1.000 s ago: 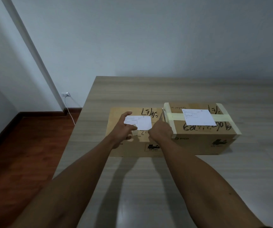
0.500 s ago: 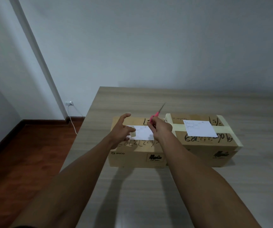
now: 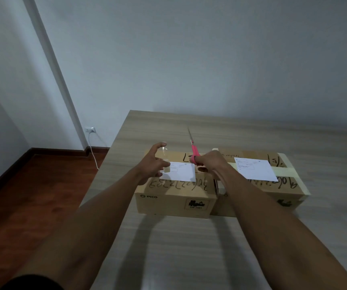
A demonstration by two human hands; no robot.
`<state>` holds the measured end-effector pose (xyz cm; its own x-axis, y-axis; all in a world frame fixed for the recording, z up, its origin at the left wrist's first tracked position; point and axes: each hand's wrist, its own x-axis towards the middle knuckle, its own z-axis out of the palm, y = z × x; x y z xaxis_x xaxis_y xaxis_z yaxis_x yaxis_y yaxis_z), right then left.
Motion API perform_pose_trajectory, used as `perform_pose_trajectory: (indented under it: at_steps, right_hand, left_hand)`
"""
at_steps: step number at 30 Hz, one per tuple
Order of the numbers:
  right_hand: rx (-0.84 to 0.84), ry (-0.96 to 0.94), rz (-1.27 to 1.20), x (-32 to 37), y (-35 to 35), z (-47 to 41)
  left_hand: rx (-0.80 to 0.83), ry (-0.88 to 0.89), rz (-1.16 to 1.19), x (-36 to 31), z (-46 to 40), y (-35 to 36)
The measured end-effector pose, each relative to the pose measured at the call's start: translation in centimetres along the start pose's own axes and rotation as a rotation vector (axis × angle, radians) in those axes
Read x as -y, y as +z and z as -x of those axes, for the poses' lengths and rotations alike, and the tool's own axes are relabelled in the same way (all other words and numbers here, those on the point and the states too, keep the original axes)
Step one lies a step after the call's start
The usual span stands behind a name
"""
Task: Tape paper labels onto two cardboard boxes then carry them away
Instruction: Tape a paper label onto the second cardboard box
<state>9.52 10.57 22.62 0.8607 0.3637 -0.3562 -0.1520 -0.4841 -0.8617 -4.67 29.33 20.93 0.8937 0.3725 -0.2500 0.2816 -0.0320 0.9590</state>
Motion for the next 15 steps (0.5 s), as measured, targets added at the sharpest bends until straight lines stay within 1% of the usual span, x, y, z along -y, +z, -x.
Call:
perform_pose_trajectory:
  at_steps: [3,6,8,12,15]
  right_hand:
    - [0.137,-0.054,0.313,0.7,-2.2,0.1]
    - [0.341,0.012,0.450,1.4,-3.9,0.6]
    - [0.438,0.031,0.513,1.6,-4.8,0.8]
    - [0.517,-0.034,0.714,1.4,-5.6,0.8]
    - [0.545,-0.049,0.715,1.3,-5.8,0.7]
  left_hand:
    - [0.013,-0.016,-0.013,-0.1,-0.3,-0.3]
    - [0.022,-0.029,-0.031,-0.2,-0.6,-0.7]
    - [0.027,-0.038,-0.030,-0.2,-0.8,-0.9]
    - [0.062,-0.060,-0.059,-0.8,-1.1,-0.7]
    - [0.119,-0.076,-0.097,-1.1,-1.3,-0.4]
